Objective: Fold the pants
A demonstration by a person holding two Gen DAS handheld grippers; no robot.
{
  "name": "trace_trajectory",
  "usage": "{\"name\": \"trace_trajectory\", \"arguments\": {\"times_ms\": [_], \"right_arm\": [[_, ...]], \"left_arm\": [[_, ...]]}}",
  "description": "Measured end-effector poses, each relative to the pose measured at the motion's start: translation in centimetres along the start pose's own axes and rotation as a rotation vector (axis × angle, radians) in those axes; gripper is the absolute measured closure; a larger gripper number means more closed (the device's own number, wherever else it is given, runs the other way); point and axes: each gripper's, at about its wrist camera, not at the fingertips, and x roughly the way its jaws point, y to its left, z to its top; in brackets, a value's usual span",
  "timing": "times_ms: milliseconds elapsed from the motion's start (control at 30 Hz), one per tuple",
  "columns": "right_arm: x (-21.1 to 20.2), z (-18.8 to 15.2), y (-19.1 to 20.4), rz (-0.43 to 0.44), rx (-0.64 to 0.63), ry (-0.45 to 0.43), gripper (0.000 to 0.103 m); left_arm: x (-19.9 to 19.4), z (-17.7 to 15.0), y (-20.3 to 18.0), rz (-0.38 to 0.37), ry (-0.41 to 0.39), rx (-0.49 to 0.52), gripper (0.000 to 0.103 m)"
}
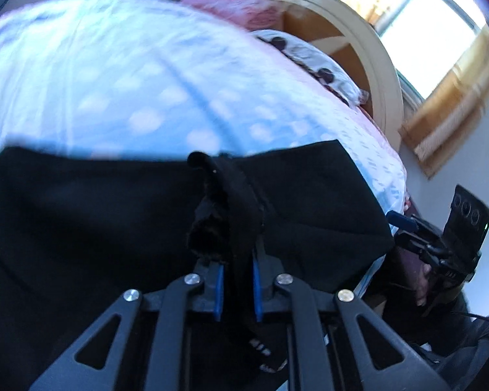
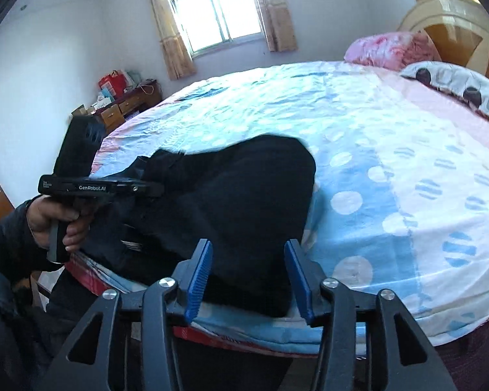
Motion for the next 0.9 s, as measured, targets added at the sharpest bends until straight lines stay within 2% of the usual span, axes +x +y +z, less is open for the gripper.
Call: {"name": "trace_trajectory", "arguments": {"times_ms": [167, 300, 333, 367, 467, 533, 600, 667, 733, 800, 900], "right_arm": [[1.5, 0.2, 1.9, 0.008, -0.057, 0.044, 0.053], [4.0, -0.3, 1.1, -0.028, -0.064, 0.181, 0.049], [4.3, -0.5, 1.0, -0.029, -0.062, 0.191, 0.049], [4.5, -0.6, 0.8, -0.02, -0.06, 0.199, 0.047], [4.5, -0.1, 1.2, -0.018, -0.092, 0.234, 0.046], [3.9, 0.8, 1.5, -0.012, -0.113, 0.247, 0.046], [3.0, 1.8, 1.5, -0.014, -0.12, 0.226, 0.046], [1.7, 3.4, 1.2, -0.015, -0.116, 0.182, 0.045], [1.0, 4.5, 0.7, -0.012, -0.092, 0.138, 0.045], [1.1, 5.5, 0.3, -0.01, -0.062, 0.111, 0.045], [3.8, 6.7, 0.4, -0.076, -0.082, 0.129, 0.045]], "left_arm": [[-0.9, -1.0, -0.3, -0.014, -0.007, -0.013, 0.088], [-1.7, -1.1, 0.4, -0.012, 0.0, -0.021, 0.088], [-1.4, -1.1, 0.6, -0.013, 0.014, -0.022, 0.088], [-1.2, -1.1, 0.7, 0.0, 0.02, -0.026, 0.081], [-1.5, -1.2, 0.8, -0.014, 0.003, -0.036, 0.078], [-2.1, -1.1, 0.3, 0.019, -0.017, -0.013, 0.062], [-3.1, -1.1, -0.3, 0.059, -0.054, 0.01, 0.036], [-4.6, -1.1, -1.2, 0.106, -0.122, 0.044, 0.028], [-5.3, -1.1, -2.2, 0.105, -0.154, 0.08, 0.023], [-4.8, -1.0, -2.9, 0.109, -0.148, 0.099, 0.012], [-3.1, -1.2, -4.0, 0.12, -0.107, 0.138, 0.012]]}}
